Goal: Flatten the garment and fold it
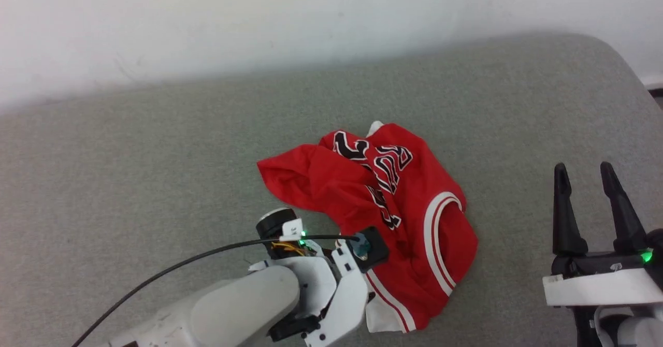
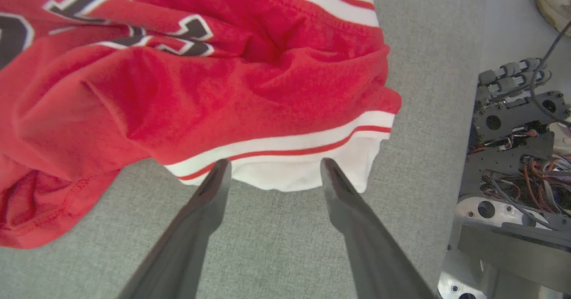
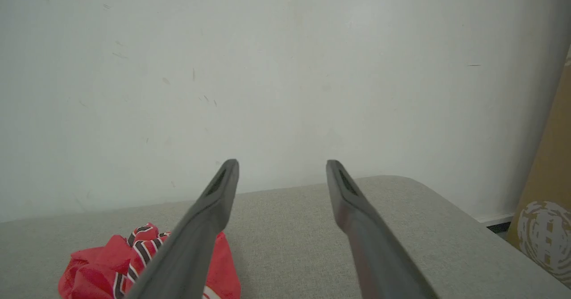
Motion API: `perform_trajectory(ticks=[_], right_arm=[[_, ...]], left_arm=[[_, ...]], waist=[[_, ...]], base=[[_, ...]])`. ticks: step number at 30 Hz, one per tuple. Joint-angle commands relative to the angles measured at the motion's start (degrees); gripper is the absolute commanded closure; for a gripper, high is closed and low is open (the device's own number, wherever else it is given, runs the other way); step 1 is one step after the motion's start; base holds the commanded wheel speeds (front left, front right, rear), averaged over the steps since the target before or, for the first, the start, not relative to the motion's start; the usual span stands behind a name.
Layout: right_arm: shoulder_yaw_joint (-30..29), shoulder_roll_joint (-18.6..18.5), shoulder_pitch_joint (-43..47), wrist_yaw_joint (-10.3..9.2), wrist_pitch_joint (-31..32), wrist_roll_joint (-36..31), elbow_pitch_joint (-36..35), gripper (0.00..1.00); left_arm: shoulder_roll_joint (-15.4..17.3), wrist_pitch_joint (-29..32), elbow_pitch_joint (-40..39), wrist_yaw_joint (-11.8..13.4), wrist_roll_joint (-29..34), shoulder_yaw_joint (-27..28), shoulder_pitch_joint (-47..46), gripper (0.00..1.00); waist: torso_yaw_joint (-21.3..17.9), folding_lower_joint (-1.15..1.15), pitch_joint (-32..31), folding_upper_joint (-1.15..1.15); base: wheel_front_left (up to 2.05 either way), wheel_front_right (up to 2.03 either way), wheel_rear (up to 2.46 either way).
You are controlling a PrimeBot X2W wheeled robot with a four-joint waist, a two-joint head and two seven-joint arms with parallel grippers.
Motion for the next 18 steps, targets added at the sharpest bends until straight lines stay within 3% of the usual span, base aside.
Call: perform_trajectory(ticks=[1, 4, 10, 15, 16, 17, 18], right_arm=[[-0.1, 0.1, -1.1, -0.03, -0.3, 0.4, -0.3, 0.00], [-0.1, 0.1, -1.9, -0.03, -0.3, 0.6, -0.4, 0.00], [0.1, 0.1, -3.5, -0.03, -0.3, 0.9, -0.4, 0.00], [0.3, 0.1, -4.5, -0.03, -0.3, 1.1, -0.1, 0.00], [0.3, 0.1, -4.5, -0.03, -0.3, 1.1, 0.0, 0.00], [0.3, 0.1, -4.5, -0.03, -0.3, 1.1, 0.0, 0.00], [0.2, 0.1, -4.4, -0.03, -0.3, 1.1, 0.1, 0.00]], left_arm=[[-0.4, 0.8, 0.4, -0.4, -0.6, -0.9, -1.1, 0.00], [-1.7, 3.7, 1.8, -0.4, -0.3, -2.1, -1.8, 0.00], [-5.0, 9.3, 4.3, -0.4, 6.0, -2.3, 1.8, 0.00], [-5.9, 13.0, 6.2, -0.4, 10.6, -2.3, 4.5, 0.00], [-5.8, 13.8, 6.2, -0.4, 10.9, -2.3, 5.1, 0.89], [-5.6, 14.6, 5.9, -0.4, 10.6, -2.3, 5.7, 1.00], [-5.3, 14.2, 5.4, -0.4, 10.0, -2.3, 5.7, 1.00]], waist=[[-1.4, -0.01, 1.9, 0.00], [-2.0, -0.01, 3.3, 0.00], [-2.9, -0.01, 6.1, 0.00], [-3.1, -0.01, 7.2, 0.00], [-3.1, -0.01, 7.2, 0.00], [-3.0, -0.01, 7.1, 0.00], [-2.8, -0.01, 6.9, 0.00]], base=[[0.00, 0.00, 0.00], [0.00, 0.00, 0.00], [0.00, 0.00, 0.00], [0.00, 0.00, 0.00], [0.00, 0.00, 0.00], [0.00, 0.00, 0.00], [0.00, 0.00, 0.00]])
